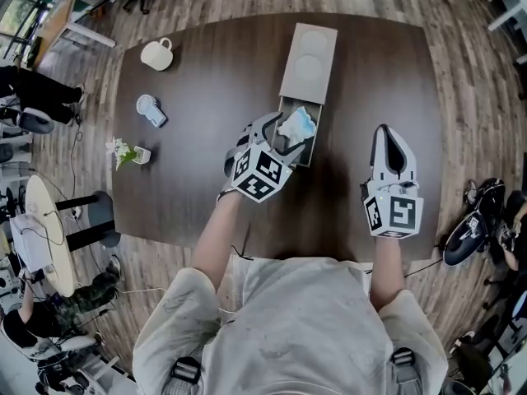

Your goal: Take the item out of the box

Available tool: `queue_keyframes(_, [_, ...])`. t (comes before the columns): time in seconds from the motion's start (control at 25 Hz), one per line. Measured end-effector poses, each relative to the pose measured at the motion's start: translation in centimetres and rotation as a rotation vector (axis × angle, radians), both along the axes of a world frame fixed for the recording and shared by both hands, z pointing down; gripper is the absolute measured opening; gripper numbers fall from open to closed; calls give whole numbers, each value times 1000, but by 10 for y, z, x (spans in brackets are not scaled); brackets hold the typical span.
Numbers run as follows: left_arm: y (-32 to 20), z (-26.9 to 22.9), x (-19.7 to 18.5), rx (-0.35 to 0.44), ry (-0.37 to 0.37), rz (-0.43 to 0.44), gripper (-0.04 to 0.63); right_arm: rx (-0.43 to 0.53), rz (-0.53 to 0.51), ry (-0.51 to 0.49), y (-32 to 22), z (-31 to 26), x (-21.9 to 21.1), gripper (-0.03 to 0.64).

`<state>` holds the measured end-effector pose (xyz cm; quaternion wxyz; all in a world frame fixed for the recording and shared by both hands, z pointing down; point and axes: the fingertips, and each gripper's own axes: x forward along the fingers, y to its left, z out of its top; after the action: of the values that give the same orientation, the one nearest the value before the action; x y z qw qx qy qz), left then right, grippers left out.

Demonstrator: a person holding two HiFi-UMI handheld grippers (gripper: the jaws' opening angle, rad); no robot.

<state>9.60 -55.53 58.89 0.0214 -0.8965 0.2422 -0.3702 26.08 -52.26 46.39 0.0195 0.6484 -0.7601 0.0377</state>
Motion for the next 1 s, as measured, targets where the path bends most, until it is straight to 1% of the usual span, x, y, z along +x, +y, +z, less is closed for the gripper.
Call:
queue_keyframes(0.12, [-3, 17, 3, -30, -53, 36, 345, -13, 6, 0, -3, 7, -1, 1])
queue_keyframes(0.32, [-9, 43, 5, -74, -133, 67, 331, -29, 10, 9, -11, 18, -1, 2])
queue_keyframes(0.52, [-12, 60, 9, -88, -198, 105, 316, -40, 13, 5, -16, 23, -3, 2])
queue_keyframes(0.72, [-12, 73, 11, -98, -242, 109, 298, -52, 14, -2, -19, 30, -3, 2])
queue_keyframes(0.84, [-14, 76, 10, -91, -266, 95, 279, -49, 5, 0, -21, 30, -6, 2])
queue_keyframes(0.92, [-16, 77, 9, -101, -271, 75, 259, -53, 3, -4, -21, 32, -6, 2])
queue_keyframes(1.0, [-16, 79, 8, -127, -266, 51, 227, -57, 4, -10, -22, 33, -5, 2])
